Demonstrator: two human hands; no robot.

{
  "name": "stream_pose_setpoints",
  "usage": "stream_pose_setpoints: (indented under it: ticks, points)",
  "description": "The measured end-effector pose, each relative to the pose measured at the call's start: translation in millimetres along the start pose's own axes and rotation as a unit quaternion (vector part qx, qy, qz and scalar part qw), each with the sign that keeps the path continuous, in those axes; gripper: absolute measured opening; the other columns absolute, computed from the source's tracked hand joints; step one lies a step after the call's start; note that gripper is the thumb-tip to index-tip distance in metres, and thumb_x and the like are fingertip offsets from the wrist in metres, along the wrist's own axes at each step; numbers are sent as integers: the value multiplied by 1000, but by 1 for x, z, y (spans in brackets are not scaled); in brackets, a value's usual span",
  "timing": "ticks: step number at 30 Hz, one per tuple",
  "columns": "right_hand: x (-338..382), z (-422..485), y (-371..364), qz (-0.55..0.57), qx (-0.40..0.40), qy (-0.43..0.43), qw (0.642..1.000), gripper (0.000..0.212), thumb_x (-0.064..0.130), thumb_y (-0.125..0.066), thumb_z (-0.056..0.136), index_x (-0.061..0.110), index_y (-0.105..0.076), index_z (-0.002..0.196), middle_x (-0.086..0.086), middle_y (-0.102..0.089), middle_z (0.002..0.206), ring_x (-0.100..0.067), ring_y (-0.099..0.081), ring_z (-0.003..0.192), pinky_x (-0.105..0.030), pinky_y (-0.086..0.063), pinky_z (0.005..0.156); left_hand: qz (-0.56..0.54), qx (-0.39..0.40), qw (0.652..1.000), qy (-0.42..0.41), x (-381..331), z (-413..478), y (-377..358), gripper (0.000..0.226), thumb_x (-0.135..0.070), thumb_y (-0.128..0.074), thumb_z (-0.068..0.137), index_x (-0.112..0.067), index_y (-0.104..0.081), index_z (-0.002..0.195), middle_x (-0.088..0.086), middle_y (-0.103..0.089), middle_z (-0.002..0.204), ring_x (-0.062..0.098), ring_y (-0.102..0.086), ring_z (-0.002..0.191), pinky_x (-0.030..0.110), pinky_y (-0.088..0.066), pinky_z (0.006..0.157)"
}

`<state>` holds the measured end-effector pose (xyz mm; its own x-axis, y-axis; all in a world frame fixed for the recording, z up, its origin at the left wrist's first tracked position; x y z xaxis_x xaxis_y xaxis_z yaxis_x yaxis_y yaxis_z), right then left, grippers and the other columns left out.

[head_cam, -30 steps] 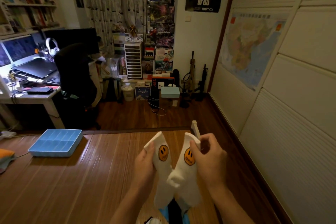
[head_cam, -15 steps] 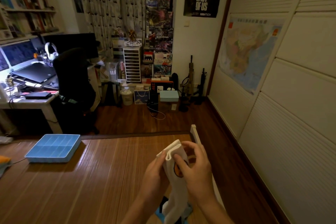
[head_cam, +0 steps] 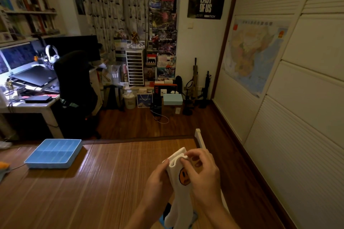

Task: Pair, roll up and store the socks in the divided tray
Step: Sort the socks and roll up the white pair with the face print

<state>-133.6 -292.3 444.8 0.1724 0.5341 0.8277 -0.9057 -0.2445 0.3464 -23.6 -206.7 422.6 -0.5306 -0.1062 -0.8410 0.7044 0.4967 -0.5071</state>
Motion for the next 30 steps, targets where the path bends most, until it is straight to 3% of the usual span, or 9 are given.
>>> stream_pose_setpoints:
  ticks: [2, 8, 14, 20, 24, 26, 28, 30]
  points:
    - [-1, 2, 0, 45, 23, -17, 999, 17, 27, -74, 89, 36, -63, 98, 17, -66, 95, -3, -65, 93, -27, -61, 74, -1, -3, 1000, 1, 0, 0, 1, 45, -40, -51, 90, -11, -80, 108, 22, -73, 109, 29, -71, 93, 38, -57, 80]
    - [1, 7, 4, 103, 52, -37, 993, 14, 36, -74, 86, 39, -64, 96, 13, -71, 97, -8, -70, 90, -31, -62, 74, 21, -21, 1000, 3, 1, 1, 8, 48, -38, -51, 90, -4, -75, 113, 34, -67, 113, 41, -61, 104, 50, -47, 94]
    - [3, 8, 8, 118, 82, -28, 989, 20, 50, -72, 80, 40, -65, 95, 11, -72, 97, -11, -71, 92, -30, -62, 74, 70, 2, 997, -22, 4, 3, 12, 47, -40, -49, 87, -12, -74, 116, 21, -74, 108, 33, -70, 102, 42, -55, 87]
    - [1, 10, 9, 104, 73, -31, 991, 18, 38, -75, 83, 32, -65, 96, 13, -71, 96, -8, -70, 90, -24, -60, 72, 103, 59, 993, -23, 2, -2, 5, 50, -42, -44, 92, -10, -73, 116, 16, -77, 104, 27, -74, 96, 34, -58, 81]
    - [0, 9, 9, 84, 60, -20, 994, 21, 32, -79, 83, 33, -64, 98, 14, -68, 96, -8, -69, 90, -23, -59, 70, 154, 100, 982, -52, -3, -5, -2, 51, -35, -62, 85, -8, -65, 127, 13, -77, 111, 27, -74, 105, 32, -61, 84]
    - [0, 11, 11, 63, 59, -6, 996, 32, 29, -81, 82, 35, -63, 108, 15, -63, 99, -6, -65, 94, -22, -58, 74, 156, 103, 981, -49, -3, -3, -1, 46, -30, -58, 91, -5, -65, 130, 15, -76, 116, 28, -72, 109, 31, -60, 86]
    - [3, 18, 13, 47, 113, -20, 992, 40, 35, -81, 81, 37, -62, 117, 16, -58, 104, -3, -61, 98, -21, -56, 79, 155, 107, 981, -43, -3, 0, 1, 40, -28, -53, 99, -11, -67, 132, 15, -73, 123, 29, -70, 116, 30, -58, 88]
    - [5, 26, 16, 26, 169, -9, 985, 29, 38, -79, 81, 30, -69, 107, 10, -61, 104, -7, -62, 95, -28, -57, 78, 162, 113, 980, -37, -6, 2, 4, 35, -31, -51, 103, -20, -70, 130, 13, -72, 127, 29, -68, 118, 30, -57, 89]
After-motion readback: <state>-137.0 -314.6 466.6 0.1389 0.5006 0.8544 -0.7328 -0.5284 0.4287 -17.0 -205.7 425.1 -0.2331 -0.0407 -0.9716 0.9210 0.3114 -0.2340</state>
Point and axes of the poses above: each hand's wrist, its own z-axis towards the middle knuckle, its own y-axis out of the back of the hand, x = y × z, the point moved 3 cm from there along z, towards the middle knuckle
